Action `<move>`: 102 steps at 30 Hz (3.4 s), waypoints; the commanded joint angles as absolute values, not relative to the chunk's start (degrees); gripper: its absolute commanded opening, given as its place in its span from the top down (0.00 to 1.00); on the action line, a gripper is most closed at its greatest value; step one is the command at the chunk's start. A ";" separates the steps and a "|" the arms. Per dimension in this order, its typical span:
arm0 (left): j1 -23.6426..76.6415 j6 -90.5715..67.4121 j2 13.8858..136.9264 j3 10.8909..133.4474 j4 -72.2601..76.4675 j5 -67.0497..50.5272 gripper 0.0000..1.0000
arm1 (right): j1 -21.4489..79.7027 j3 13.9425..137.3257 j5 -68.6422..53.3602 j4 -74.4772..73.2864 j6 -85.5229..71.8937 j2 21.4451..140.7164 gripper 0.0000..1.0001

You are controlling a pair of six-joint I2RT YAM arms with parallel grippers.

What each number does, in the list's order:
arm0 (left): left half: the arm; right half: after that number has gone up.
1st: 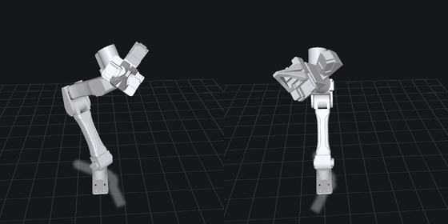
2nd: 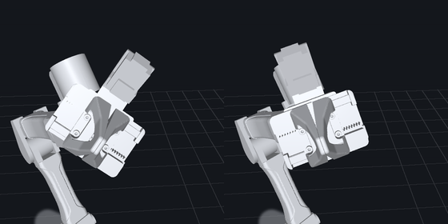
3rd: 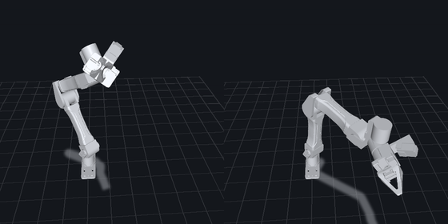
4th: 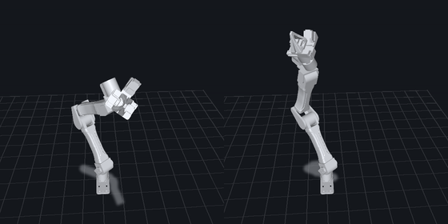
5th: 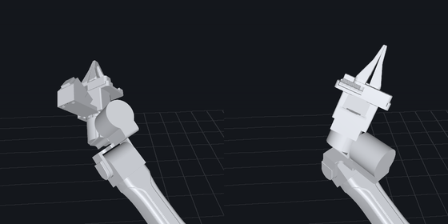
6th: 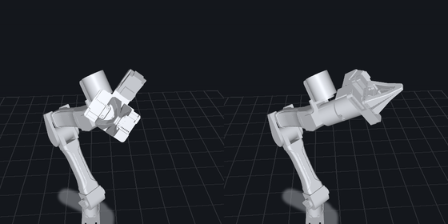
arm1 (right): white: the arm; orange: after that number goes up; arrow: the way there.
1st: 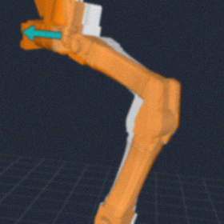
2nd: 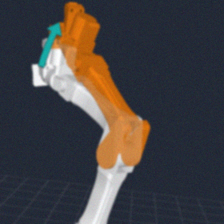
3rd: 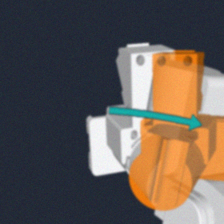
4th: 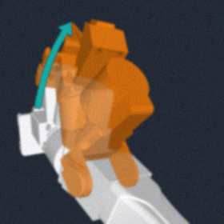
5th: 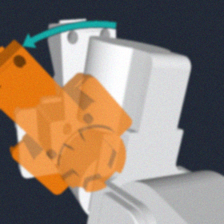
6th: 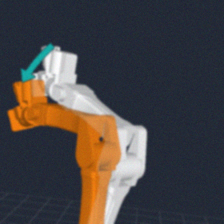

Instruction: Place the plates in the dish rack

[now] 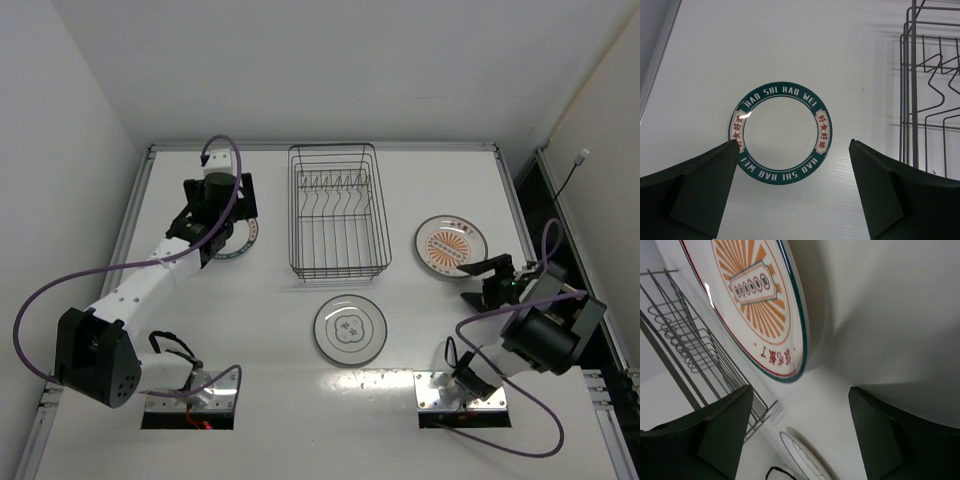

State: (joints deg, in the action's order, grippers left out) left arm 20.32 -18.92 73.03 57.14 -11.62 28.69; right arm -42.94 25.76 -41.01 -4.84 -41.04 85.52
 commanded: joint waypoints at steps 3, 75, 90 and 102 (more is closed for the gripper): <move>20.65 -18.63 73.04 58.89 -11.43 27.86 0.09 | -38.68 26.53 -36.66 5.80 -51.58 92.01 0.35; 20.65 -19.16 74.62 58.89 -11.43 26.81 0.09 | 31.20 102.56 42.63 -43.24 -42.45 110.57 0.98; 20.65 -19.69 74.62 58.89 -11.95 26.81 0.08 | 29.62 91.21 30.01 -46.77 -31.99 83.71 0.59; 20.65 -19.69 74.62 58.89 -11.95 27.86 0.08 | 24.79 23.77 -13.35 -22.00 -54.90 41.51 0.38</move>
